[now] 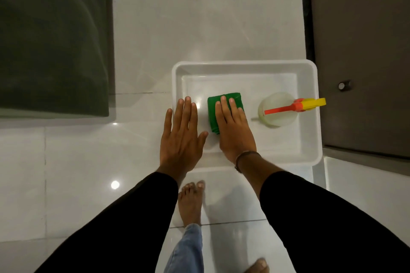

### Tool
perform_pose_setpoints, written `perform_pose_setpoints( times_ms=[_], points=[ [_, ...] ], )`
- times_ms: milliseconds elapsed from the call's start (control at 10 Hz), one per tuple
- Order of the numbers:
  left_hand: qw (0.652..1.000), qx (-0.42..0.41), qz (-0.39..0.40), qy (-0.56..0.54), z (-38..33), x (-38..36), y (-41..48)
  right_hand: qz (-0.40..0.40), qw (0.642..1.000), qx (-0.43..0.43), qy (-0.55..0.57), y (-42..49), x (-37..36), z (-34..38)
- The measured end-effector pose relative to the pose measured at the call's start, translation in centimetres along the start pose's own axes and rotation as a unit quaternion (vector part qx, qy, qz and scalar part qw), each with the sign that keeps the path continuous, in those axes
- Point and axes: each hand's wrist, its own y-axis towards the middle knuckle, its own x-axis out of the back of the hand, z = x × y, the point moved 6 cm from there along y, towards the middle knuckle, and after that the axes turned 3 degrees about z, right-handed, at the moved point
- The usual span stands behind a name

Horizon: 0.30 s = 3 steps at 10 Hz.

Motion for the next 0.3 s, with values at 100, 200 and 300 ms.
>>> perform_pose_setpoints(
  times_ms=[100,200,300],
  points=[
    [1.0,-0.004,0.003,-0.007,0.0,0.4,-0.1,0.0,1.0,0.003,0.006,0.0,0.4,0.3],
    [1.0,0.0,0.006,-0.013,0.3,0.4,-0.1,0.014,1.0,0.005,0.018,0.2,0.6,0.6],
    [0.999,-0.007,-0.037,-0.009,-0.1,2.9,-1.7,0.039,0.997,-0.003,0.074,-2.0,2.5,0.8]
  ],
)
